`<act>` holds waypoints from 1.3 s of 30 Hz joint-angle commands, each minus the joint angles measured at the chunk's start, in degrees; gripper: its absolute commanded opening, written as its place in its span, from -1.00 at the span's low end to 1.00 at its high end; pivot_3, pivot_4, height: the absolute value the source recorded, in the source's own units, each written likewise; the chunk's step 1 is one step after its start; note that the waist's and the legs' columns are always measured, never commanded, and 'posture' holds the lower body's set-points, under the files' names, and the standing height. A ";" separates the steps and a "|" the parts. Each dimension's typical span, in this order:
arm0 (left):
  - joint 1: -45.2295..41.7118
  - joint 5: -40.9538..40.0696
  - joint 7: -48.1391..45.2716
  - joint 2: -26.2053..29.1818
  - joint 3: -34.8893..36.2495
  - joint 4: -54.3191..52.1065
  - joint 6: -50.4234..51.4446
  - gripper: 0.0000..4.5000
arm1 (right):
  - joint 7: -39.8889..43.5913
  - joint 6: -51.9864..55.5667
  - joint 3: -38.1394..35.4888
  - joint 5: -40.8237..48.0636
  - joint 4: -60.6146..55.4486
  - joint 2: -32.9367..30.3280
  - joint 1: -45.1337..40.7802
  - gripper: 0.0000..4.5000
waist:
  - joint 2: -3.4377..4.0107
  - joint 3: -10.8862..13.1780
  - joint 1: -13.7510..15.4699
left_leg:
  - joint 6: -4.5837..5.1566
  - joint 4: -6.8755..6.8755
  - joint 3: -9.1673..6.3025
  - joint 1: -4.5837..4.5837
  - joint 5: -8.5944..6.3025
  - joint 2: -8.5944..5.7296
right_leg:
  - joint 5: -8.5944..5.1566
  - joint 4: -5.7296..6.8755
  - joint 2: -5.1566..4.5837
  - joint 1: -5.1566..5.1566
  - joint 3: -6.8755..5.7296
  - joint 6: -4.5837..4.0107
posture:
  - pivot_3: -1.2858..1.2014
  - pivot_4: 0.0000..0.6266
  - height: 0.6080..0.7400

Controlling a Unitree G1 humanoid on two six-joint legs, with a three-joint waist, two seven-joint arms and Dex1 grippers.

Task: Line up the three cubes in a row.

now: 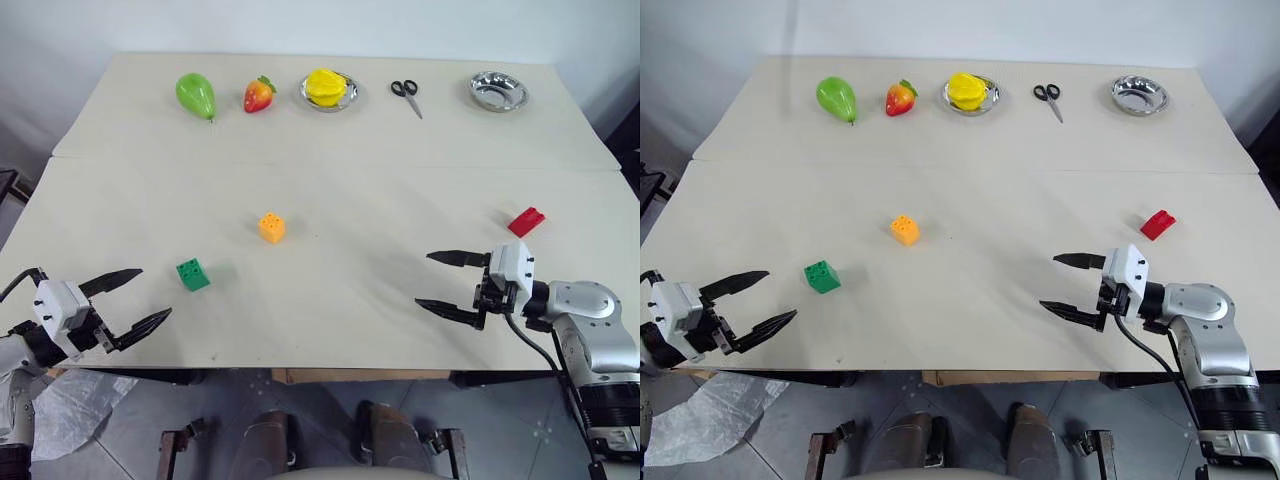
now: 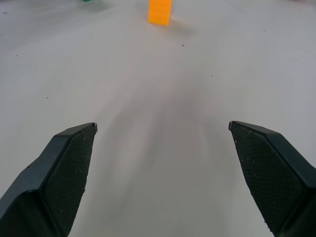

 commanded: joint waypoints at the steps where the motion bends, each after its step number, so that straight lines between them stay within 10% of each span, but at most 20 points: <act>1: 0.83 0.04 0.53 0.91 1.11 -1.27 0.50 0.99 | -1.00 -0.72 -1.44 0.83 -2.39 0.38 0.38 1.00 | 0.00 0.00 0.06 | 0.00 0.00 0.00 0.00 0.00 0.01 | 0.00 0.00 0.00 0.00 0.01 0.00 | 0.03 -0.52 1.00; 8: 3.11 -19.11 -0.20 5.83 2.83 -20.41 28.03 0.99 | -13.92 4.01 -12.78 4.91 -7.51 1.52 6.27 1.00 | -0.06 0.04 0.82 | 0.01 0.03 -0.15 -0.09 -0.01 0.04 | 0.00 0.01 -0.03 0.00 0.01 0.00 | 0.03 -0.52 1.00; 22: -16.22 -2.15 6.11 -6.02 -24.03 -26.38 23.67 0.99 | -45.22 4.83 -26.50 -5.65 -6.78 9.20 15.98 1.00 | 0.25 -0.08 0.12 | -0.21 0.00 0.05 0.03 0.14 -0.13 | 0.01 -0.02 0.22 0.04 0.16 0.02 | 0.03 -0.52 1.00; 28: -17.84 -2.69 5.14 -7.04 -25.06 -25.50 24.94 0.99 | -40.96 9.05 -23.74 -4.59 -2.64 3.15 8.41 1.00 | 0.32 -0.04 -0.93 | -0.28 -0.02 0.07 0.04 0.29 -0.02 | 0.01 0.05 0.29 -0.01 0.22 0.01 | 0.03 -0.52 1.00; 39: -20.15 -1.66 4.10 -8.13 -25.89 -24.32 23.61 0.99 | -22.47 4.09 -9.94 -12.72 38.88 -10.36 -21.70 1.00 | 0.36 -0.01 -1.06 | -0.09 0.00 0.02 -0.05 0.40 -0.14 | 0.06 0.04 0.07 0.00 0.15 0.08 | 0.03 -0.52 1.00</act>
